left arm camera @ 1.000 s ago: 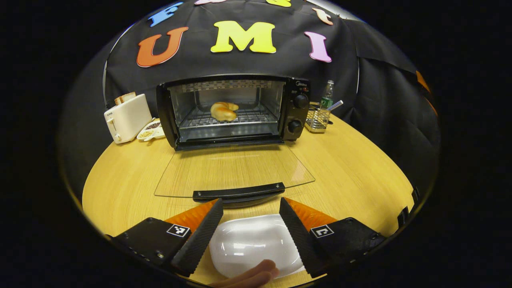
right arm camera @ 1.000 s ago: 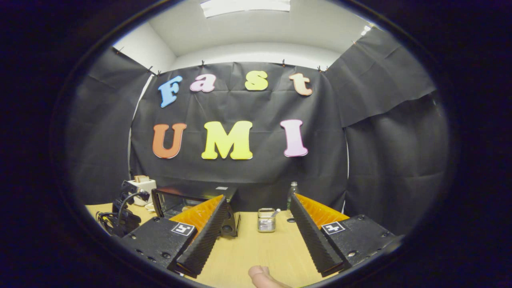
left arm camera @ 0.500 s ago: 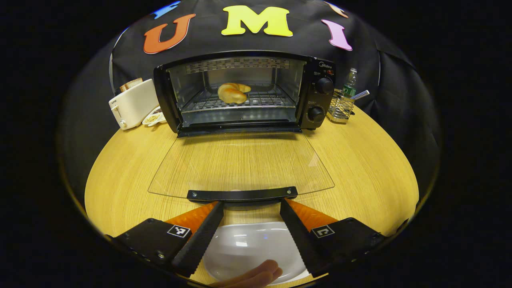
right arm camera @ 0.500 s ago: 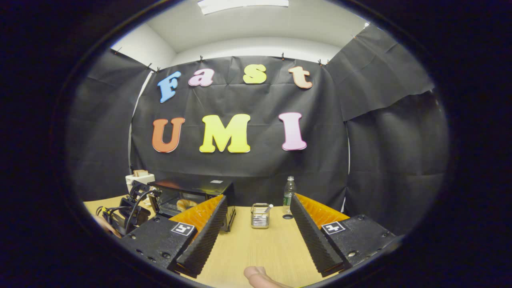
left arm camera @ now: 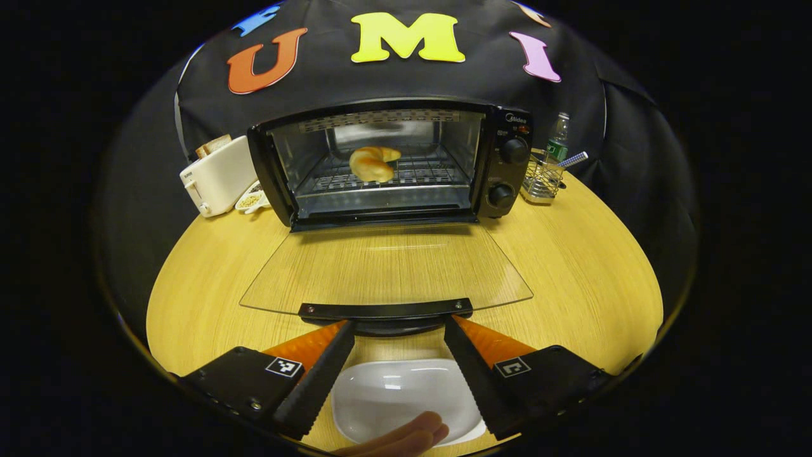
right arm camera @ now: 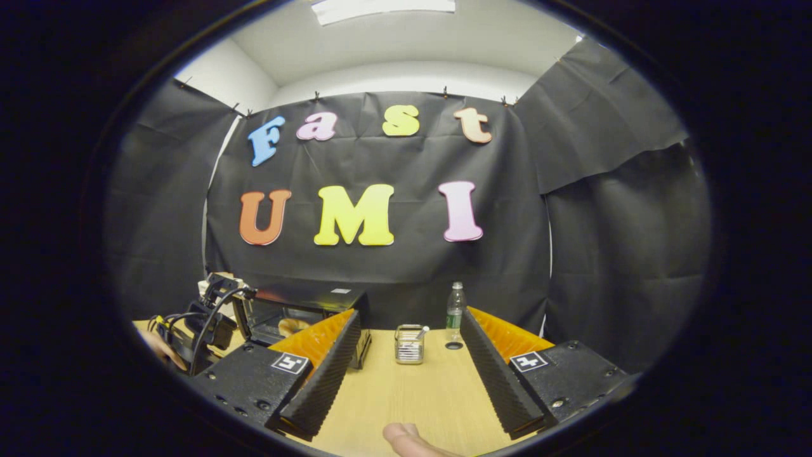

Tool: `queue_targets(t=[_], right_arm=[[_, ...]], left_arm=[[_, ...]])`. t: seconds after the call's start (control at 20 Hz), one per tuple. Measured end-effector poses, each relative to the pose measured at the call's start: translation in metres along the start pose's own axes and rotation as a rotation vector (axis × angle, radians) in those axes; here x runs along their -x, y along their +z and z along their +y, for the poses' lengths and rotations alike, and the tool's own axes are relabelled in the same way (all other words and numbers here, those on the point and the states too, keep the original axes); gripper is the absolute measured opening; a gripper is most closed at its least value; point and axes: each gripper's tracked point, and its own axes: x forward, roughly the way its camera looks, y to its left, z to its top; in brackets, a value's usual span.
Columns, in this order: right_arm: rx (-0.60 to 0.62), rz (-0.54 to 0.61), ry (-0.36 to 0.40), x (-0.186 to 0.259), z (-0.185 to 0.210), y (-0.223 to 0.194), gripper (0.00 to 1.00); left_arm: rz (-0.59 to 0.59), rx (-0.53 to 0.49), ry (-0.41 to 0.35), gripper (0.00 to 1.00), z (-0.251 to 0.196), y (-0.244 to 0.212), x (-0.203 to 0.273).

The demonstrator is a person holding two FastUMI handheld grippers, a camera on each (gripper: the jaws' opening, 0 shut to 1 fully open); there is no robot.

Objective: Open the electric oven with the left hand, put the food in, and close the electric oven.

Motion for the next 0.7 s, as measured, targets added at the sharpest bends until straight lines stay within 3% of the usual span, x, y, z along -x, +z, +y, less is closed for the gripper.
queue_targets(t=[0.7], right_arm=[[-0.014, 0.038, -0.035, 0.013, -0.002, -0.002, 0.98]], left_arm=[[-0.221, -0.028, 0.030, 0.97, 0.014, 0.096, 0.023]])
